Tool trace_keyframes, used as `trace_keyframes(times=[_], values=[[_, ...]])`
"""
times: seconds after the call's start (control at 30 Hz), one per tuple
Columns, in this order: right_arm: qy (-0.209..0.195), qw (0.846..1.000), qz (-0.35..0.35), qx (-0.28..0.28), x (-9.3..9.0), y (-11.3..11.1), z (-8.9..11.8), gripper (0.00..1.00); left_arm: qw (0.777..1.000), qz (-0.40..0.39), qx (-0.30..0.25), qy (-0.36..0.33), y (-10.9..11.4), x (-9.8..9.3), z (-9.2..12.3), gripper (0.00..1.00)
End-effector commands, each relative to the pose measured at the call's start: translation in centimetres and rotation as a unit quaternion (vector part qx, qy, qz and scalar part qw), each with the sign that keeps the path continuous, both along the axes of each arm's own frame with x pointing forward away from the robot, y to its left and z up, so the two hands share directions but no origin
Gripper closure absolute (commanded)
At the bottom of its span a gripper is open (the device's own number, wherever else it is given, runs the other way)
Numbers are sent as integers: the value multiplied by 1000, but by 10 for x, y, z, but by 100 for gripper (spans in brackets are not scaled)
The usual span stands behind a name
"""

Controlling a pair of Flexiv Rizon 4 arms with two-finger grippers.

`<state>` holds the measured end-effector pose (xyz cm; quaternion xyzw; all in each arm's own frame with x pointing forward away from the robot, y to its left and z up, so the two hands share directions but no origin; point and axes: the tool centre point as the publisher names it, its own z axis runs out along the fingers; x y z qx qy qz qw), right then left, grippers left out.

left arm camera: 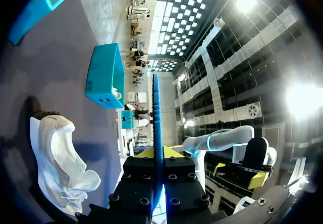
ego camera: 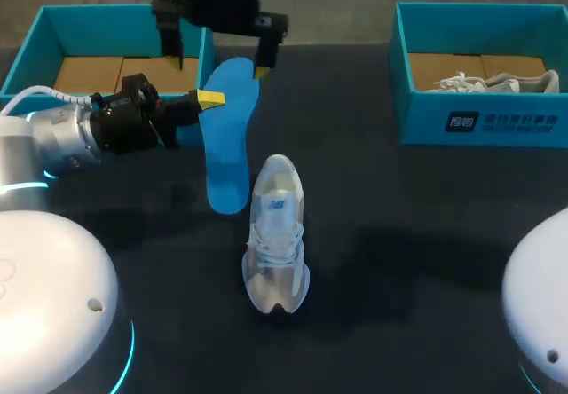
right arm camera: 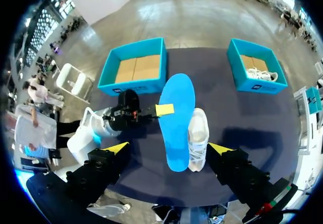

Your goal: Take the shoe out of the shoebox, open the shoe tongue, remove and reinsert the insole, then place the shoe into the shoebox

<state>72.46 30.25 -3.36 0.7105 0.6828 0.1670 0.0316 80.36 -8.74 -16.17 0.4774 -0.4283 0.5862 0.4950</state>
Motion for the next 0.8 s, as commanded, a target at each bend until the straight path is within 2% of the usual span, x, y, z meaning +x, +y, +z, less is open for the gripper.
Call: trace_keyframes(times=[0.03,0.1,0.13,0.2,0.23,0.3,0.43,0.67,0.8], values=[[4,981,-19,191,-1,-25,-3,0,1000,2,1,0,0,-2,0,100],[5,981,-18,193,-1,-26,-3,0,1000,2,1,0,0,-2,0,100],[10,975,-12,220,1,-30,-4,0,1000,2,1,0,0,-2,0,100],[11,975,-11,222,1,-30,-4,0,1000,2,1,0,0,-2,0,100],[14,969,-4,247,3,-34,-7,0,1000,2,1,0,0,-2,0,100],[16,966,-2,257,3,-35,-9,0,1000,2,1,0,0,-2,0,100],[27,947,21,321,5,-42,-17,0,1000,2,1,0,0,-2,0,100],[27,924,39,379,7,-46,-20,0,1000,2,1,0,0,-2,0,100],[30,903,70,423,11,-47,-23,0,1000,2,1,0,0,-2,0,100]])
